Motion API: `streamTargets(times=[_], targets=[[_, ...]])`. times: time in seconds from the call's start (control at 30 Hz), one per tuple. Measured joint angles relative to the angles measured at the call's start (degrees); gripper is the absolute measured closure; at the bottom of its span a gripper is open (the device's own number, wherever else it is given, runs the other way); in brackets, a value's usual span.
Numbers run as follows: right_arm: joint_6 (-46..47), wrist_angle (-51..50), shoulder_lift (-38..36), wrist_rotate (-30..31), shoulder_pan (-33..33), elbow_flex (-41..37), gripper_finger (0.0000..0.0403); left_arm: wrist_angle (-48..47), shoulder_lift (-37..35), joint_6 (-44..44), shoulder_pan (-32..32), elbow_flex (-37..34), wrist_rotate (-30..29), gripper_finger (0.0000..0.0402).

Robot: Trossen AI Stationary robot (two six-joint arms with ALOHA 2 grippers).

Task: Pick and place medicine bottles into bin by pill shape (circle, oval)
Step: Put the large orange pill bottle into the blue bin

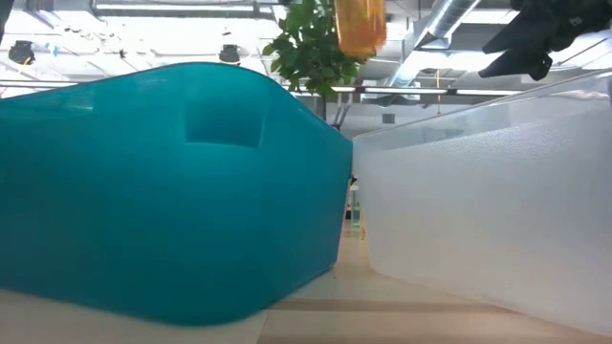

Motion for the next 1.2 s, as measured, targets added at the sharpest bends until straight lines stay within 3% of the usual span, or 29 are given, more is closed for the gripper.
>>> streamTargets(times=[0.2, 0.47, 0.83, 1.2], targets=[[-0.01, -1.63, 0.01, -0.04, 0.0, 0.0, 0.0132, -4.77, 0.06, -12.78, -8.34, 0.56, -2.25, 0.0203], [0.0, -3.11, 0.02, -0.11, 0.0, 0.0, 0.0132, -16.5, 3.47, -25.75, -17.12, 0.45, -14.16, 0.0193], [0.0, -3.46, 0.04, -0.18, -0.02, 0.0, 0.0132, -14.1, 11.32, -28.79, -18.6, 0.43, -15.89, 0.0188], [0.0, -3.66, 0.02, -0.17, -0.02, 0.01, 0.0132, -7.25, 10.08, -32.81, -19.41, -7.12, -18.1, 0.0187]])
